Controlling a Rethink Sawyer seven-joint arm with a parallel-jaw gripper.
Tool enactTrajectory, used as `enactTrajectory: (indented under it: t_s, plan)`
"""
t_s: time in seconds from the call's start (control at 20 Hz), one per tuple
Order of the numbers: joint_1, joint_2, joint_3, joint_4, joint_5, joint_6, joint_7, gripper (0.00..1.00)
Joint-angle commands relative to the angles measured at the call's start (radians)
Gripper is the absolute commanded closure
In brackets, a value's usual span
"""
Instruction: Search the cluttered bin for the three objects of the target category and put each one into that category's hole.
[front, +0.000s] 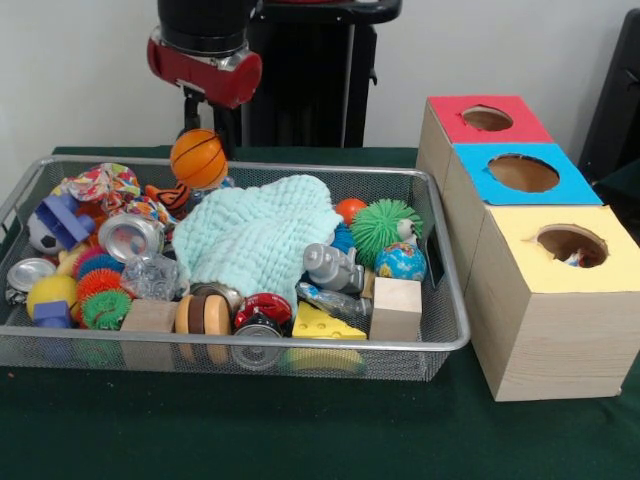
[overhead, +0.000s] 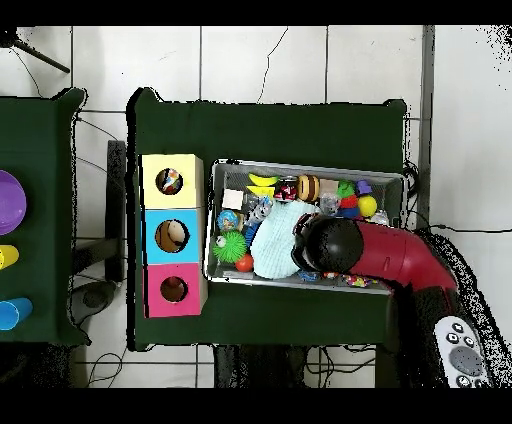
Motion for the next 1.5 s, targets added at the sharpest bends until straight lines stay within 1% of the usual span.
enactTrajectory:
  t_s: [0.05,0.2,0.45,0.8,0.95,1.1,1.35,1.5]
  plan:
    - [0.092,0.008,-0.106,0.102,0.107,-0.075,0.364,1.00]
    - [0.136,-0.016,-0.133,0.135,0.149,-0.072,0.374,1.00]
    - [0.218,-0.053,-0.191,0.153,0.204,-0.036,0.401,1.00]
    - [0.325,-0.140,-0.254,0.191,0.289,0.067,0.438,1.00]
    - [0.366,-0.157,-0.278,0.197,0.316,0.093,0.454,1.00]
    - [0.429,-0.173,-0.318,0.200,0.338,0.112,0.500,1.00]
    - [0.500,-0.205,-0.359,0.223,0.390,0.145,0.540,1.00]
    - [0.546,-0.213,-0.388,0.240,0.405,0.133,0.562,1.00]
